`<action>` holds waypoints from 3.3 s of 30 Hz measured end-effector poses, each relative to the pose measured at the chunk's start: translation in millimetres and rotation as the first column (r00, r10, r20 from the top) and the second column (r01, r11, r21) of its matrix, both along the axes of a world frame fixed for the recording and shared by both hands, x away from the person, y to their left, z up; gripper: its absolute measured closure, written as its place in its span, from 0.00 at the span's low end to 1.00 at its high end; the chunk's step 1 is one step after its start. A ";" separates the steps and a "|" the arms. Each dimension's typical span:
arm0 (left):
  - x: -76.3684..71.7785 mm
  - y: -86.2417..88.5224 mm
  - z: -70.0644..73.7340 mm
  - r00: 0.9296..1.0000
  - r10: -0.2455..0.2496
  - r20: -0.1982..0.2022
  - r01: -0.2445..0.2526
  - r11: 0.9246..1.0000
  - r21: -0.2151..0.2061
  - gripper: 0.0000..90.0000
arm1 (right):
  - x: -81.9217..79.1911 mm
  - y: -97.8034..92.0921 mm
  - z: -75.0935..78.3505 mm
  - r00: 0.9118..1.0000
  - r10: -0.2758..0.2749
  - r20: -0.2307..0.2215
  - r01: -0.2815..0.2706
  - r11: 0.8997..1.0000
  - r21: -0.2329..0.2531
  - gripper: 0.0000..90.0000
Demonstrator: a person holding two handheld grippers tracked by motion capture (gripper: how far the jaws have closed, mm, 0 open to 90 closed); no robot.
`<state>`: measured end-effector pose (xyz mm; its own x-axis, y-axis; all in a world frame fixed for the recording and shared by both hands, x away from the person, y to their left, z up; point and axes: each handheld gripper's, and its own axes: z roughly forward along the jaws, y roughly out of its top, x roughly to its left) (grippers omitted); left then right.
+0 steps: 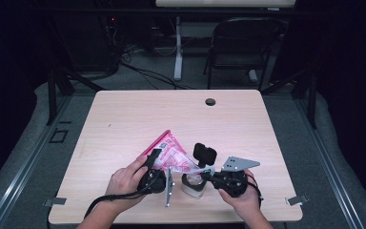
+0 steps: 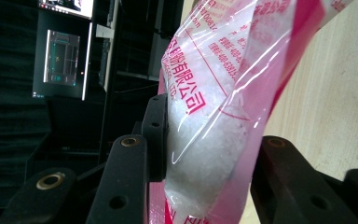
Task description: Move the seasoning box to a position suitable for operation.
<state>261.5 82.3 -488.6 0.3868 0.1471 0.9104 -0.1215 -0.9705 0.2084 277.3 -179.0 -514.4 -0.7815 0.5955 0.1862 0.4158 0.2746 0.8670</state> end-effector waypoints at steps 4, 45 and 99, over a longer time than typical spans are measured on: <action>-0.5 -0.6 1.5 1.000 -0.004 0.003 0.004 1.000 -0.002 0.75 | 0.3 0.1 -1.0 1.000 -0.001 -0.004 0.001 1.000 -0.003 1.00; -2.7 -4.6 6.2 0.998 -0.037 0.043 0.033 0.995 0.091 0.76 | 0.5 3.8 -7.2 1.000 -0.005 -0.007 0.005 0.999 -0.043 1.00; -7.9 -12.6 14.7 0.992 -0.076 0.104 0.061 0.988 0.143 0.76 | 0.1 4.3 -10.2 1.000 -0.005 -0.008 0.004 0.998 -0.062 1.00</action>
